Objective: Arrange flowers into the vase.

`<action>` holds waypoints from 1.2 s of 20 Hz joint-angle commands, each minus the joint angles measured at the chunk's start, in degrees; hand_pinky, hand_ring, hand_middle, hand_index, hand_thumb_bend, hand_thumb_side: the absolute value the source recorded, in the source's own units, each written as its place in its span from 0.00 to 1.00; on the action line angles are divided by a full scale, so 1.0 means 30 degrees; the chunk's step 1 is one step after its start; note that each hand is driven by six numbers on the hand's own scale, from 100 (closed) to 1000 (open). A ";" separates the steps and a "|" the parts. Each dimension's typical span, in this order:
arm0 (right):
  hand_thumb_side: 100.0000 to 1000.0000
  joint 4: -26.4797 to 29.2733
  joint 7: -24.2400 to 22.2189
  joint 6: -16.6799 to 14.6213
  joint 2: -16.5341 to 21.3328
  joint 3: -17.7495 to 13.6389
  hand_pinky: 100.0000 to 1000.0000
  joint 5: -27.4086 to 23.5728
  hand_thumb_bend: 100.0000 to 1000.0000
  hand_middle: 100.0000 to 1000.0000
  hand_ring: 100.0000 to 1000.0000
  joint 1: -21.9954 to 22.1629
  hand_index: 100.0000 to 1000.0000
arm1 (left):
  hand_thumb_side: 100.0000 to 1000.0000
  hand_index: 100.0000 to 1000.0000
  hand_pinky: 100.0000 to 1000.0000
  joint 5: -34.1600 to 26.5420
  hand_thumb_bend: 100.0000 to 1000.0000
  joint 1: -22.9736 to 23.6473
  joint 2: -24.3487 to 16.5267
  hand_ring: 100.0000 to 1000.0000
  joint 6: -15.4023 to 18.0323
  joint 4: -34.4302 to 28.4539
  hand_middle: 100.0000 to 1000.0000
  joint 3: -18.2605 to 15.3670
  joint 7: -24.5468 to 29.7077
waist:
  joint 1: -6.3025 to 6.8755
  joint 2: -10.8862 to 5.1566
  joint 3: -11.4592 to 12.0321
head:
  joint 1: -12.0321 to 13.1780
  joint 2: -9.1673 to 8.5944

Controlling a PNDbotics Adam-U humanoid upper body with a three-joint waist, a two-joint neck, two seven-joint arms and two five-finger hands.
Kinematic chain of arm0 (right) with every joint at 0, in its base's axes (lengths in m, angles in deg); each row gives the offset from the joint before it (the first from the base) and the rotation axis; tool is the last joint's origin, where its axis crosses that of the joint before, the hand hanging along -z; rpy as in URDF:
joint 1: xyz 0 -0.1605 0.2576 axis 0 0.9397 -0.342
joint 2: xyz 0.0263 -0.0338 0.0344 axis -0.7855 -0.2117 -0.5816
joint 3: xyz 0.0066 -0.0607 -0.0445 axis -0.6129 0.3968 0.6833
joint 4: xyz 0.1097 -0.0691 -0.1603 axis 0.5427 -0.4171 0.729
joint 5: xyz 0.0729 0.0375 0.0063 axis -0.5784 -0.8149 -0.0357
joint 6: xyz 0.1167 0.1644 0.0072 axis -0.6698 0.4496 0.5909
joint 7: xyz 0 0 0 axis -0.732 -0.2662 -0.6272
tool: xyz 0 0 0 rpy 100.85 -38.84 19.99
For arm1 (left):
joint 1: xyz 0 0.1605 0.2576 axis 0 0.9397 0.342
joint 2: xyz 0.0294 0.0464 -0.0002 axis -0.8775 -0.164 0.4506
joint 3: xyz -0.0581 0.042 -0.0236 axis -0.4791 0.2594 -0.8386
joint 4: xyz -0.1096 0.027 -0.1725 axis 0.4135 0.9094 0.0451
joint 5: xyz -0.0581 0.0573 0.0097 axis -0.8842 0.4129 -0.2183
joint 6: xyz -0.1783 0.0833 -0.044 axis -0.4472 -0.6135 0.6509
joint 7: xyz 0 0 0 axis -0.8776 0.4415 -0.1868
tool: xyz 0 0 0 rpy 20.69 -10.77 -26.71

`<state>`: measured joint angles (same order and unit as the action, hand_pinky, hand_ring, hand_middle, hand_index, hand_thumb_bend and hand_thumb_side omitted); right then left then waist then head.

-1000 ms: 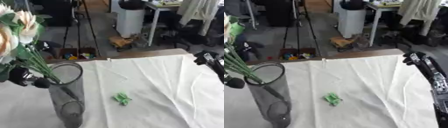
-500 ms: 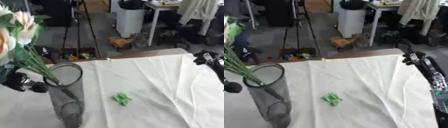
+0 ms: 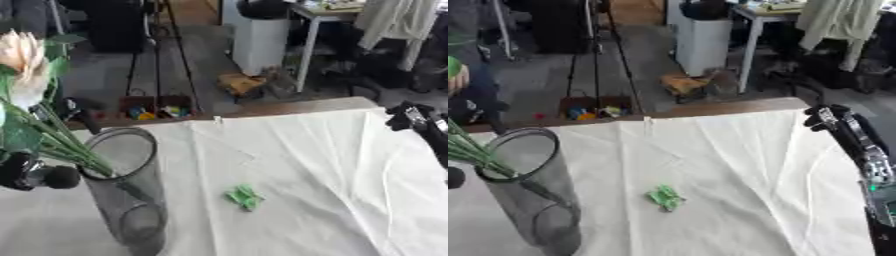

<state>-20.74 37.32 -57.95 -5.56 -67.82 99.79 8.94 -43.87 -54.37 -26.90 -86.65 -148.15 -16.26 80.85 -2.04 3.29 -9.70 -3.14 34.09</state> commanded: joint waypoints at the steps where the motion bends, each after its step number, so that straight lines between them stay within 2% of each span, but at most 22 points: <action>1: 0.96 0.0409 0.0065 0.0016 0.0610 -0.0132 0.62 -0.0048 0.00 0.65 0.61 -0.0299 0.46 | 0.76 0.87 0.84 -0.0044 1.00 -0.0290 -0.0560 0.69 -0.0111 -0.0137 0.52 -0.0327 -0.0187 | -0.0026 -0.0239 0.0010 | -0.0035 -0.0120; 15: 0.96 0.0352 0.0101 -0.0016 0.0651 -0.0140 0.63 -0.0066 0.00 0.65 0.61 -0.0283 0.46 | 0.74 0.88 0.86 0.1149 1.00 -0.0559 -0.0349 0.71 -0.0107 0.0868 0.54 -0.0052 -0.2009 | -0.0071 -0.0245 -0.0052 | -0.0002 -0.0100; 24: 0.96 0.0346 0.0120 -0.0015 0.0670 -0.0168 0.63 -0.0087 0.00 0.65 0.61 -0.0248 0.46 | 0.73 0.87 0.86 0.0399 1.00 0.0306 -0.0342 0.69 -0.0178 0.0135 0.53 -0.0526 -0.2603 | -0.0063 -0.0218 0.0019 | -0.0007 -0.0115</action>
<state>-20.74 37.39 -58.02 -5.55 -67.98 99.68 8.97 -42.08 -52.94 -26.80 -87.22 -146.56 -16.67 73.45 -2.20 3.23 -9.71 -3.13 34.09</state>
